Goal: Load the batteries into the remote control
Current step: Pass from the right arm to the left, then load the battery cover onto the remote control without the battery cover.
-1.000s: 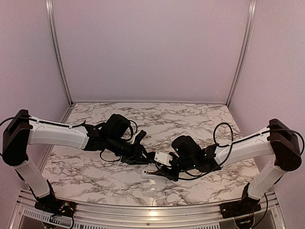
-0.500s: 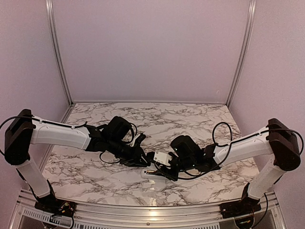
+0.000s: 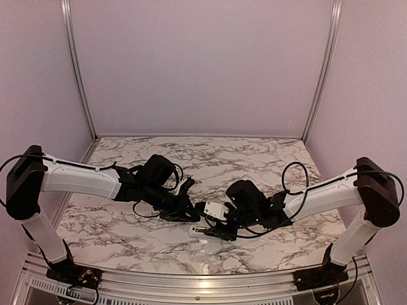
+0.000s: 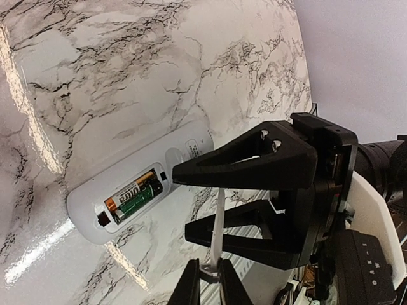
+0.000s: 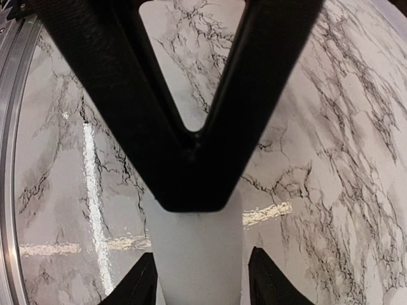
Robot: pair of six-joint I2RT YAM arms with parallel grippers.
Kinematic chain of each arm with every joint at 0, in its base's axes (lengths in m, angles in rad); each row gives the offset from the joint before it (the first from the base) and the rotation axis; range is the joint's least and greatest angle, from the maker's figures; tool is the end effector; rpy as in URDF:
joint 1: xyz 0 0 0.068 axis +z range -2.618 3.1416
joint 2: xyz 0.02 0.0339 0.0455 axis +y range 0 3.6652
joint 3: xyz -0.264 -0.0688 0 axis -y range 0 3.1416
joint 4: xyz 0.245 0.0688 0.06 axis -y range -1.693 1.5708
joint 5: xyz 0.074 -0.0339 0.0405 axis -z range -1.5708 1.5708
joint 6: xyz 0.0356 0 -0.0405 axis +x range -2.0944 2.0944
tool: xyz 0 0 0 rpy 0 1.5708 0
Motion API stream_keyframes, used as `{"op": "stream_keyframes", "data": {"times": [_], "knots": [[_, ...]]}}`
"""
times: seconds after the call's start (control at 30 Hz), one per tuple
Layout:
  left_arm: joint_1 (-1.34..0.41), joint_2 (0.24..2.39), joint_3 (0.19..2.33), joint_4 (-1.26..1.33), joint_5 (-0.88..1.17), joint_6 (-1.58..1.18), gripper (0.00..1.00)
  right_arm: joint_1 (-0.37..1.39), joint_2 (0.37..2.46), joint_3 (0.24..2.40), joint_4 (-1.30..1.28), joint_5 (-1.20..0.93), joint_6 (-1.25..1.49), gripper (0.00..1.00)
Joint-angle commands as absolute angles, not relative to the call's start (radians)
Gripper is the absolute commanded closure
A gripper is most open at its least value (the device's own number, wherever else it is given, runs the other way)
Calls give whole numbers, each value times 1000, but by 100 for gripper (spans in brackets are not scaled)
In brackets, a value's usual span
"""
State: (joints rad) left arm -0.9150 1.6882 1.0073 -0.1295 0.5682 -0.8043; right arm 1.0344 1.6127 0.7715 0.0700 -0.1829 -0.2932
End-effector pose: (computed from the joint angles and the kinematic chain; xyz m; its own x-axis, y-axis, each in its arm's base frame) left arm 0.1987 -0.2897 0.1927 -0.9506 0.2398 -0.1972 0.3019 0.5663 -0.7669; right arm 0.1566 0.2760 0.1587 -0.0774 -0.6864 -0.7231 -0.9759 0.2006 -0.0859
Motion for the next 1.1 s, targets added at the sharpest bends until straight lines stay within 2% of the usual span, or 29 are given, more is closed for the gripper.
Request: {"op": "stream_keyframes", "data": {"times": [0.0,0.13,0.23,0.37,0.43,0.77,1.07], "knots": [[-905,1700,997,-110,579,-814,93,1042,1622,804,61,-157,-285,45],[-897,1699,984,-96,579,-819,94,1041,1608,797,60,-148,-281,28],[-888,1702,978,-91,580,-816,94,1040,1574,774,73,-143,-274,20],[-875,1710,969,-77,589,-816,94,1030,1501,737,100,-158,-263,16],[-870,1716,967,-75,594,-815,94,1023,1469,720,112,-171,-255,7],[-866,1730,984,-140,584,-777,93,968,1438,709,96,-185,-231,5],[-867,1746,1091,-400,457,-678,94,937,1459,719,63,-146,-189,7]]}}
